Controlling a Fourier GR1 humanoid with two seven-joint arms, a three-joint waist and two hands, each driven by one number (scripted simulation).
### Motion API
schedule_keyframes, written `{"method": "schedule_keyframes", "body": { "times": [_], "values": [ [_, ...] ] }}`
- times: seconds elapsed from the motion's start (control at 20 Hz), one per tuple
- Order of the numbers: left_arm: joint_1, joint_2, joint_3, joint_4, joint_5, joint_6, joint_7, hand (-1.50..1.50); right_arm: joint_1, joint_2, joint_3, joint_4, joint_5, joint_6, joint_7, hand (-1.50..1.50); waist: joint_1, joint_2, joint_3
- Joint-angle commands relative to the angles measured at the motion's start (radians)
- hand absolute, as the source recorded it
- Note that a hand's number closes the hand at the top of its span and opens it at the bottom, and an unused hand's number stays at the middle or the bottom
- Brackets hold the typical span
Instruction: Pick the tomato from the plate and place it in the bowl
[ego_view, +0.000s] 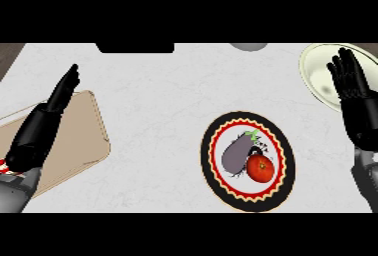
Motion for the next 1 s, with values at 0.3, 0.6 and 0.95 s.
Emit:
{"method": "schedule_keyframes", "body": {
  "times": [0.3,0.6,0.95],
  "values": [
    [0.027,-0.072,0.086,0.063,0.040,0.097,0.078,0.00,0.129,-0.169,-0.086,0.164,0.062,0.123,-0.115,1.50,-0.020,0.010,0.008],
    [-0.008,-0.129,0.084,0.104,0.025,0.113,0.111,0.00,0.227,-0.038,-0.161,0.357,-0.190,0.542,-0.511,-1.50,0.006,-0.004,0.017],
    [-0.016,-0.138,0.086,0.080,0.002,0.111,0.157,0.00,0.287,-0.245,-0.129,0.207,0.021,0.524,-0.482,-1.50,-0.001,-0.011,0.013]
  ]
}}
